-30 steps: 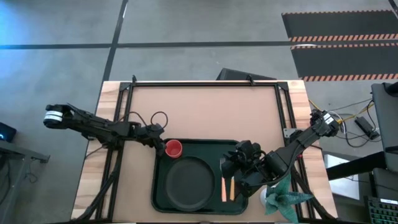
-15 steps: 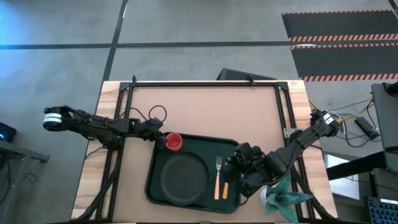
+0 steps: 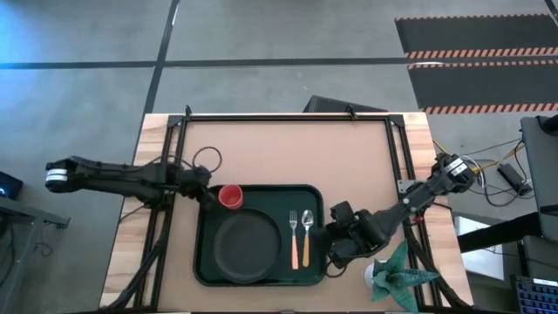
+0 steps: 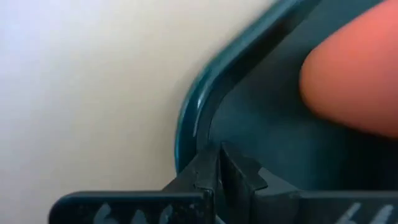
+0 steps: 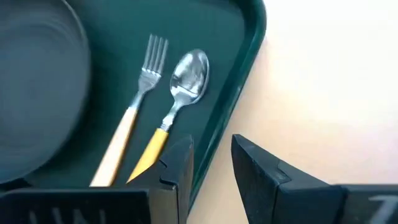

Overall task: Pick and place plate/cup/fork/spoon on tray
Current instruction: Move the green table tray to the center

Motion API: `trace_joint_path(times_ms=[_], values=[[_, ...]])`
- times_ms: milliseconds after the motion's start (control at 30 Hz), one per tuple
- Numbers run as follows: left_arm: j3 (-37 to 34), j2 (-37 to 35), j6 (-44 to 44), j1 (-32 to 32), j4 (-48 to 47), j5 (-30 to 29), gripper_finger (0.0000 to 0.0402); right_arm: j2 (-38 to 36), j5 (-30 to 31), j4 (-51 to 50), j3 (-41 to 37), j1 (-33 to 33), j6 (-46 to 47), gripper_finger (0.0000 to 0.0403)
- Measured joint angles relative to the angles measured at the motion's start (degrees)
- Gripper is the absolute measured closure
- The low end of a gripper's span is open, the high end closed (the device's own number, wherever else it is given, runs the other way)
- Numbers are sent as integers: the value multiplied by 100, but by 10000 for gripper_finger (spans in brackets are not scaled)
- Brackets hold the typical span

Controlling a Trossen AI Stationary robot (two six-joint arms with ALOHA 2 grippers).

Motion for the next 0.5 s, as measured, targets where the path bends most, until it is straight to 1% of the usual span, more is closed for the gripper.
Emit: trace_joint_path(times_ms=[100,200,267,333,433,500], values=[[257,-534,0,0,-526,-205,401,-2,-22,856,-543,-120,-182,305],[520,-985,0,0,-716,-311,401,-5,-25,1874,-950,-306,-512,305],[695,-1180,-1,0,-926,-327,401,-5,-13,2379,-1181,-488,-835,305],[856,-1293,0,-2,-1265,-454,401,-5,-16,2693,-1359,-729,-1236,305],[1041,-1355,-6,0,-1787,-716,401,-33,-55,2754,-1497,-1174,-1789,305],[1066,-1378,-17,0,-2057,-779,401,-52,-295,2776,-1512,-1509,-2197,305]])
